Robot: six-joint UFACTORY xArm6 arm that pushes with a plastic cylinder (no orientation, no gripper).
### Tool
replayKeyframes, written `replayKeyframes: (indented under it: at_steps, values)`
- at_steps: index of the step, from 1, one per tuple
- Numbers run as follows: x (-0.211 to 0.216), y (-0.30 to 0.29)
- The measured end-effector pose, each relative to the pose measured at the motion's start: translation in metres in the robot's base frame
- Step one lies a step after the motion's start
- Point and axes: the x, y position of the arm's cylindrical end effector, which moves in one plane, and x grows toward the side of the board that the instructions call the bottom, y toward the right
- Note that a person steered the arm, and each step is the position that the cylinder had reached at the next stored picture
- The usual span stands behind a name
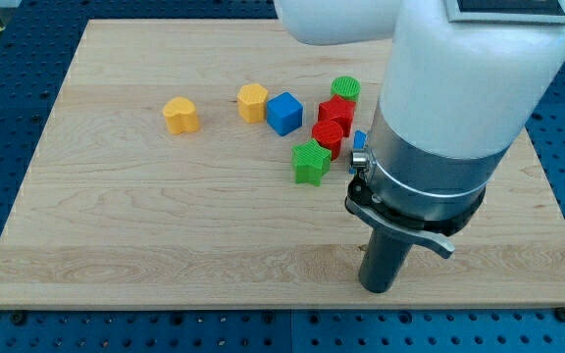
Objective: Move your arm closer to the yellow heart
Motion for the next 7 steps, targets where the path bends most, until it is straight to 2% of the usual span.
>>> replayKeyframes:
  at_steps: [1, 2, 3, 4, 7]
  values:
    - [0.000, 0.000]
    - [0.002, -0.027]
    - [-0.009, -0.091]
    - [-0.038, -0.137]
    - [-0.084, -0.199]
